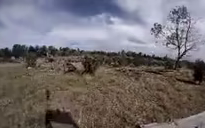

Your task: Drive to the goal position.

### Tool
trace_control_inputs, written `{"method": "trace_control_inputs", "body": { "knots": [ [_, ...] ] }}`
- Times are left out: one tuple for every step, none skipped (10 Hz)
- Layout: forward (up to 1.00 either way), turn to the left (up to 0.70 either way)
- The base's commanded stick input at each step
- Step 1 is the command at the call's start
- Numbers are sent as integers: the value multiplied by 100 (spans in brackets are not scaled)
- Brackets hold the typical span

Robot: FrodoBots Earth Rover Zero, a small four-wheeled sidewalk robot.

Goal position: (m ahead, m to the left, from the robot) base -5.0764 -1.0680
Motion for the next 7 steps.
{"method": "trace_control_inputs", "body": {
  "knots": [
    [70, 27],
    [70, 27],
    [70, 27],
    [70, 27],
    [70, 27],
    [70, 27],
    [70, 27]
  ]
}}
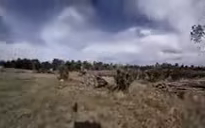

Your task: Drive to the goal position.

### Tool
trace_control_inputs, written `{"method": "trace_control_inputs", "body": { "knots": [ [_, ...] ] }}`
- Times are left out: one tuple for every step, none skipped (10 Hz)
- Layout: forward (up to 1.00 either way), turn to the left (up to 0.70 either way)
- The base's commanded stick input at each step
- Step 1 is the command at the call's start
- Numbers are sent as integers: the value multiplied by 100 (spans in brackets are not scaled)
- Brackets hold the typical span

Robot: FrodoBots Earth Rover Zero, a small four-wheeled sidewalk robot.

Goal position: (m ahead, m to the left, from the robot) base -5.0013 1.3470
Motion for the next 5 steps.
{"method": "trace_control_inputs", "body": {
  "knots": [
    [70, 27],
    [70, 27],
    [70, 27],
    [70, 27],
    [70, 27]
  ]
}}
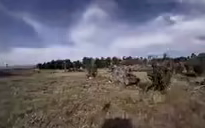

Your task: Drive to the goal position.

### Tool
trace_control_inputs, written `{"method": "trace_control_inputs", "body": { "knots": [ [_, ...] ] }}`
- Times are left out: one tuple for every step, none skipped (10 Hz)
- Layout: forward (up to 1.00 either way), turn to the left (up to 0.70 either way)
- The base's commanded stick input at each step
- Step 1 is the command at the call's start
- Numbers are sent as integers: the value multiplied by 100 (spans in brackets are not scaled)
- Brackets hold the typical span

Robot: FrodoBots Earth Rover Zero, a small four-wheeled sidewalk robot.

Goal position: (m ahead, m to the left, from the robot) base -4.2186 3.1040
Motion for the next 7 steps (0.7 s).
{"method": "trace_control_inputs", "body": {
  "knots": [
    [70, 27],
    [70, 27],
    [70, 27],
    [70, 27],
    [70, 27],
    [70, 27],
    [70, 27]
  ]
}}
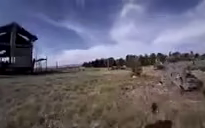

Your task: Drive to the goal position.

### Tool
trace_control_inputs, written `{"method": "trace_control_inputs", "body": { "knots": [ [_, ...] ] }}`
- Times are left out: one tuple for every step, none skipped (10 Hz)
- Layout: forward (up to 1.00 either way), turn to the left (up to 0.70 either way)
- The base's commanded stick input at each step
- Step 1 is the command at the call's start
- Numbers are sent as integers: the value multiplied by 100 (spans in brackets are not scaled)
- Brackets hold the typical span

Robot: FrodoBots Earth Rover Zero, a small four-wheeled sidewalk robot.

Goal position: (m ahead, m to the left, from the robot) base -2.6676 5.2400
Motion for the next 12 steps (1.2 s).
{"method": "trace_control_inputs", "body": {
  "knots": [
    [70, 27],
    [70, 27],
    [70, 27],
    [70, 27],
    [70, 16],
    [70, 1],
    [70, 0],
    [70, 0],
    [70, 0],
    [70, 27],
    [70, 27],
    [70, 27]
  ]
}}
